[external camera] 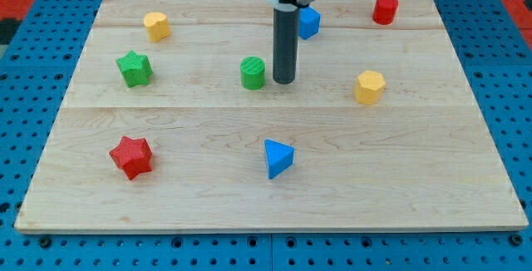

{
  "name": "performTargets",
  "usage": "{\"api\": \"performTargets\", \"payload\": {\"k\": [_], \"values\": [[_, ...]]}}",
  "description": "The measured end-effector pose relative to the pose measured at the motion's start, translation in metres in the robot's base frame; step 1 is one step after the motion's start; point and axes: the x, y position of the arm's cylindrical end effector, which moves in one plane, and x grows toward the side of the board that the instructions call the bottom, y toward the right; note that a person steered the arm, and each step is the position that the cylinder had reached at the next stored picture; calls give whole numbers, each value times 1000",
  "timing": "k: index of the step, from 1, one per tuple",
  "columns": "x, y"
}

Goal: Push the green circle into the green star

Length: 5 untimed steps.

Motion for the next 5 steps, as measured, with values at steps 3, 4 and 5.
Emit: {"api": "performTargets", "payload": {"k": [3,4,5], "values": [[-43,-80],[-62,-84],[-62,-106]]}}
